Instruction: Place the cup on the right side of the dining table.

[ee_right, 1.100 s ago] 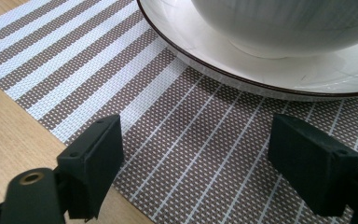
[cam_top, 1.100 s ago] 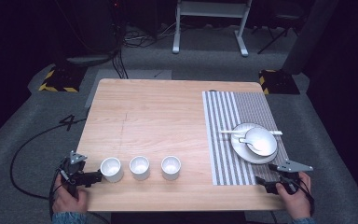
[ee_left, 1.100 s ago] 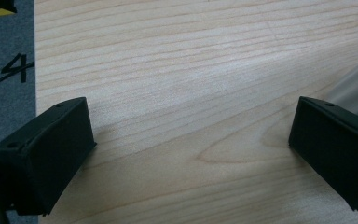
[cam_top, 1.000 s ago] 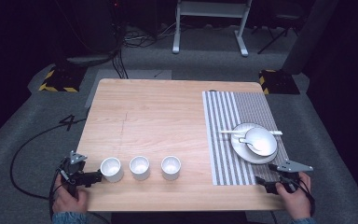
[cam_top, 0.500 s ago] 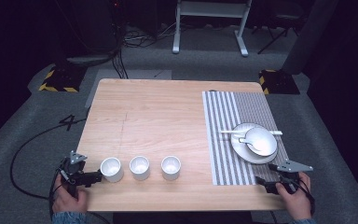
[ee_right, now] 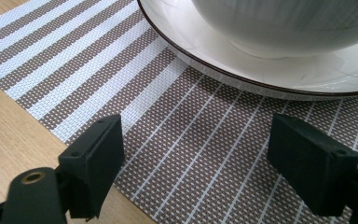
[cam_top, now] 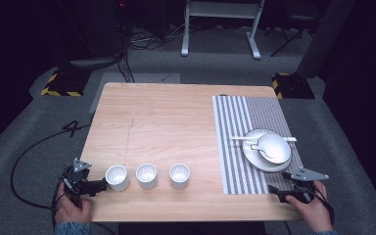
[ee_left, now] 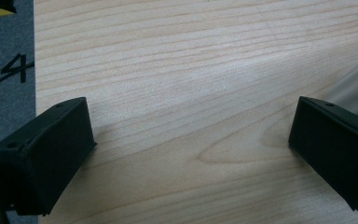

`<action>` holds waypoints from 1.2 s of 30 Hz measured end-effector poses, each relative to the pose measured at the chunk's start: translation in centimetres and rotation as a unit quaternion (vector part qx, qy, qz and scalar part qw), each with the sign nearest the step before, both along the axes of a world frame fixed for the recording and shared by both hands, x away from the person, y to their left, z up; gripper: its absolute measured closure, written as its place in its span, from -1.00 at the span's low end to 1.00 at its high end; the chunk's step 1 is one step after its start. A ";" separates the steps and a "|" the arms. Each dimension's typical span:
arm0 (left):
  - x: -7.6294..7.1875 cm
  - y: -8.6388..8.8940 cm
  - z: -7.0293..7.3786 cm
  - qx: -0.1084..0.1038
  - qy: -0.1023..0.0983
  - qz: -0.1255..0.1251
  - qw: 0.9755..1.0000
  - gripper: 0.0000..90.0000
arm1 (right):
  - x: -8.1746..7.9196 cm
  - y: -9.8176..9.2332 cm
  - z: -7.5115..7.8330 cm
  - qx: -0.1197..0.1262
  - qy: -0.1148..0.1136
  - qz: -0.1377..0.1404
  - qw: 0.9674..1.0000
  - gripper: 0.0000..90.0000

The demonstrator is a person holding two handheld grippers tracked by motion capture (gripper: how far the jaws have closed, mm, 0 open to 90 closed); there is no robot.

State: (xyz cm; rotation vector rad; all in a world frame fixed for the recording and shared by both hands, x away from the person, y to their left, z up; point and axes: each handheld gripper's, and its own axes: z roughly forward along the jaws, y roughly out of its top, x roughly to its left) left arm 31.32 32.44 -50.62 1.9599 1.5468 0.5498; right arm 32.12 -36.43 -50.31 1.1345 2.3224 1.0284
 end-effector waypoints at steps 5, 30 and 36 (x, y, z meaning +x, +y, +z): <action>0.0 0.0 0.0 0.000 0.000 0.000 1.000 -1.00 | 0.0 0.0 0.0 0.001 0.001 -0.002 1.000 -0.59; 0.0 0.0 0.0 0.000 0.000 0.000 1.000 -1.00 | -0.8 3.6 6.8 0.013 0.015 0.029 0.999 -0.39; 0.0 0.0 0.0 0.000 0.000 0.000 1.000 -1.00 | -0.6 4.9 9.3 0.009 0.002 0.041 0.999 -0.46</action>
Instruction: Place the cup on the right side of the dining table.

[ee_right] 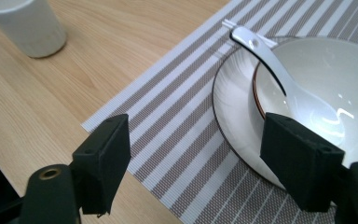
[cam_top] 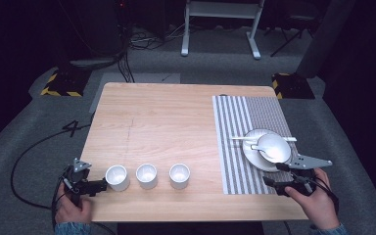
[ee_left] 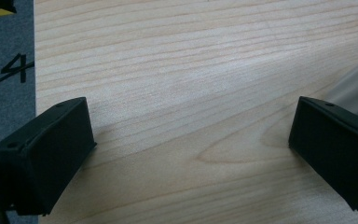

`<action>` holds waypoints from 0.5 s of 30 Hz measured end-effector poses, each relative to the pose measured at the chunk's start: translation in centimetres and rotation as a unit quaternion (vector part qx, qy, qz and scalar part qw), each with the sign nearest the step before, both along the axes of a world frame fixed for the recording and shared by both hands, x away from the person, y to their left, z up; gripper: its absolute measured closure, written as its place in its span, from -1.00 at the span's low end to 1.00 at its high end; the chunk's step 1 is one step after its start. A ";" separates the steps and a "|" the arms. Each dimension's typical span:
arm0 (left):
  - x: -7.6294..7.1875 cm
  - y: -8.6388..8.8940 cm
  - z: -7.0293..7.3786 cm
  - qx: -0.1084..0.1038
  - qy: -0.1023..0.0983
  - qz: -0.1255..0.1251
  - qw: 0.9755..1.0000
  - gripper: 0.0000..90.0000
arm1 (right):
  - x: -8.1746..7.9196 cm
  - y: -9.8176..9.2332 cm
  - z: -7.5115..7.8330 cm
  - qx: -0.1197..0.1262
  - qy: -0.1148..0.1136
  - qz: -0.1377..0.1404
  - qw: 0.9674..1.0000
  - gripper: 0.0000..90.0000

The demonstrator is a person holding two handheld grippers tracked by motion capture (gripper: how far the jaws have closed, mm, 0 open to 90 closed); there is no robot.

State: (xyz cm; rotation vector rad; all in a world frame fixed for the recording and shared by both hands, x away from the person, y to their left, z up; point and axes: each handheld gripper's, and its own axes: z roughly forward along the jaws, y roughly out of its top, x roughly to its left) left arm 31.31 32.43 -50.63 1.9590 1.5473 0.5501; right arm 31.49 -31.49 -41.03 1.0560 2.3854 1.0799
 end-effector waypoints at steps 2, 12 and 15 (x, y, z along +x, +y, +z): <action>0.0 0.0 0.0 0.000 0.000 0.000 1.000 -1.00 | 0.1 0.4 0.6 0.000 -0.002 0.006 1.000 -0.48; 0.0 0.0 0.0 0.000 0.000 0.000 1.000 -1.00 | 1.1 2.6 2.3 -0.006 -0.007 0.037 0.999 -0.49; 0.0 0.0 0.0 0.000 0.000 0.000 1.000 -1.00 | 1.4 3.4 2.4 -0.005 -0.009 0.043 0.999 -0.50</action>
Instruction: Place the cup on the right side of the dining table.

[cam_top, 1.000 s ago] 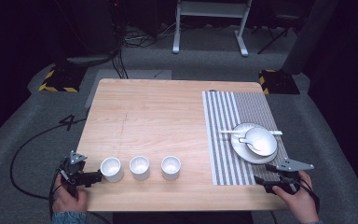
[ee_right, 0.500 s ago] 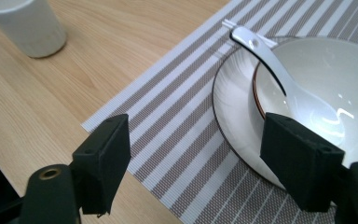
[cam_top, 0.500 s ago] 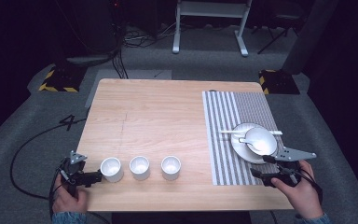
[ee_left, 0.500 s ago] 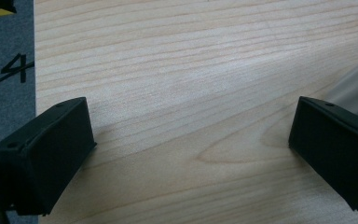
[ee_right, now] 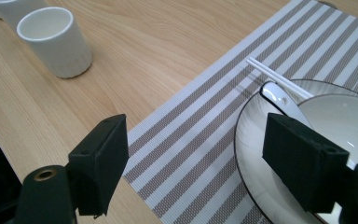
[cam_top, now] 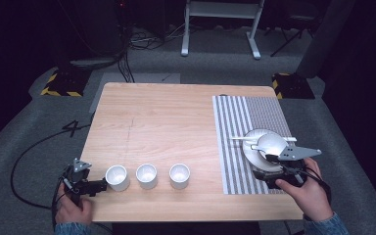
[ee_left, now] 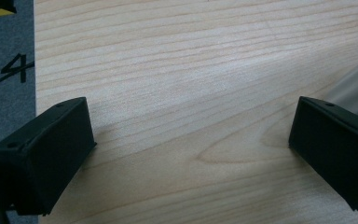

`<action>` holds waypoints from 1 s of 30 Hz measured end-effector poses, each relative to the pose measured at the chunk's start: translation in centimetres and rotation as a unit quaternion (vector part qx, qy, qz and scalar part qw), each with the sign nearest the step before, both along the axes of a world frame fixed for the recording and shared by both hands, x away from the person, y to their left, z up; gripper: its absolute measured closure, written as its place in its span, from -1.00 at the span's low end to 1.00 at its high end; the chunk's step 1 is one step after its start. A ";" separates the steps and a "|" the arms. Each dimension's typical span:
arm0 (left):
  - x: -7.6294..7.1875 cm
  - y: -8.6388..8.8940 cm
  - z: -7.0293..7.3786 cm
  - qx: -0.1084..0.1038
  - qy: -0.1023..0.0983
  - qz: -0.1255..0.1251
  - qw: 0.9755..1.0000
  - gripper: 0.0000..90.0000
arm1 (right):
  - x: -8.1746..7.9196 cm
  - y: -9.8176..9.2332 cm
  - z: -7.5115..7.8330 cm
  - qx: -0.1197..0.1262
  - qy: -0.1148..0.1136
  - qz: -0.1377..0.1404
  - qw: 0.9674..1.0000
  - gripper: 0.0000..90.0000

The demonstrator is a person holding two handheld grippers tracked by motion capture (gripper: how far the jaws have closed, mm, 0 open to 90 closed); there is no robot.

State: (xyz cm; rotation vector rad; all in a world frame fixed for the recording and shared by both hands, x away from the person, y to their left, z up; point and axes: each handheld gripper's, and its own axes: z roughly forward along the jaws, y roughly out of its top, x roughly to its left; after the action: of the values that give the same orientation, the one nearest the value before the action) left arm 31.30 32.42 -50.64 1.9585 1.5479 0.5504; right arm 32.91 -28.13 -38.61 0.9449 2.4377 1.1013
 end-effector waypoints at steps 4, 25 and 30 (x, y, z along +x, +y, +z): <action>0.0 0.0 0.0 0.000 0.000 0.001 1.000 -1.00 | 0.3 1.1 0.4 0.007 -0.005 0.011 1.000 -0.52; 0.0 0.0 0.0 0.000 0.000 0.000 1.000 -1.00 | 2.2 11.0 1.8 0.022 -0.029 0.091 0.995 -0.51; 0.1 0.0 0.0 0.000 0.001 0.000 1.000 -1.00 | 2.4 13.1 1.8 -0.013 -0.023 0.117 0.993 -0.49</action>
State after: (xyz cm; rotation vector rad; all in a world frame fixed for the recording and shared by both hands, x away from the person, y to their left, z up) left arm 31.36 32.43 -50.64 1.9595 1.5482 0.5496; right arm 35.29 -15.02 -36.84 0.6292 2.5666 1.1485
